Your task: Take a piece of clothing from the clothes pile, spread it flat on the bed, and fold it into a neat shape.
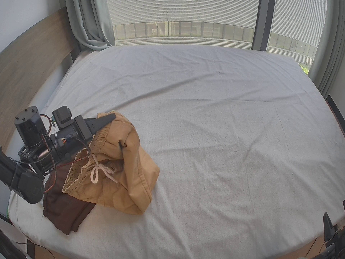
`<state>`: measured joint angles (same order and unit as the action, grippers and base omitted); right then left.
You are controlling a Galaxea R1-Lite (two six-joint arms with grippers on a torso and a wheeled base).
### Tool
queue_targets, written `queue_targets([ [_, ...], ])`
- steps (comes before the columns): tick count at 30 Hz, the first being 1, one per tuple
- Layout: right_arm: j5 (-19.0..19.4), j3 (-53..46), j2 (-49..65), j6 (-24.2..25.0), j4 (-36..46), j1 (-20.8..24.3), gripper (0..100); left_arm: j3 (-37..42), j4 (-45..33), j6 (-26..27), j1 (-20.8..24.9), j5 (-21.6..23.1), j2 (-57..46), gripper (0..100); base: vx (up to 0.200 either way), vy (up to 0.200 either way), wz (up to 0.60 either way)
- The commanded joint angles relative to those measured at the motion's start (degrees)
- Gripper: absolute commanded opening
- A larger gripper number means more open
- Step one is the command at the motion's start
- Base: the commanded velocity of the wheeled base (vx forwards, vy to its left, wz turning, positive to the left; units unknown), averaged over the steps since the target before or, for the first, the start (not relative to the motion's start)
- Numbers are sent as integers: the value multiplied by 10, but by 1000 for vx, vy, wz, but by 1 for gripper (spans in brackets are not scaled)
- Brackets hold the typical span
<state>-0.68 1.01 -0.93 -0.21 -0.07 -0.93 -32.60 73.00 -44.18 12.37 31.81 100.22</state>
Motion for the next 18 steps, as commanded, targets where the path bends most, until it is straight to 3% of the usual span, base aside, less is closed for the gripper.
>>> queue_targets([
  [1,0,-9,7,-1,0,0,100,-17,3,-28,31,-10,-6,0,0,0,0],
  [3,0,-10,7,-1,0,0,100,-20,3,-41,35,-14,-6,0,0,0,0],
  [5,0,-10,7,-1,0,0,100,-41,2,-69,52,-57,-6,0,0,0,0],
  [6,0,-10,7,-1,0,0,100,-41,2,-69,52,-57,-6,0,0,0,0],
  [7,0,-10,7,-1,0,0,100,-57,1,-71,67,-98,-3,0,0,0,0],
  [8,0,-10,8,-1,0,0,100,-63,1,-71,75,-112,-1,0,0,0,0],
  [18,0,-9,7,-1,0,0,100,-74,-6,-74,107,-133,-1,0,0,0,0],
])
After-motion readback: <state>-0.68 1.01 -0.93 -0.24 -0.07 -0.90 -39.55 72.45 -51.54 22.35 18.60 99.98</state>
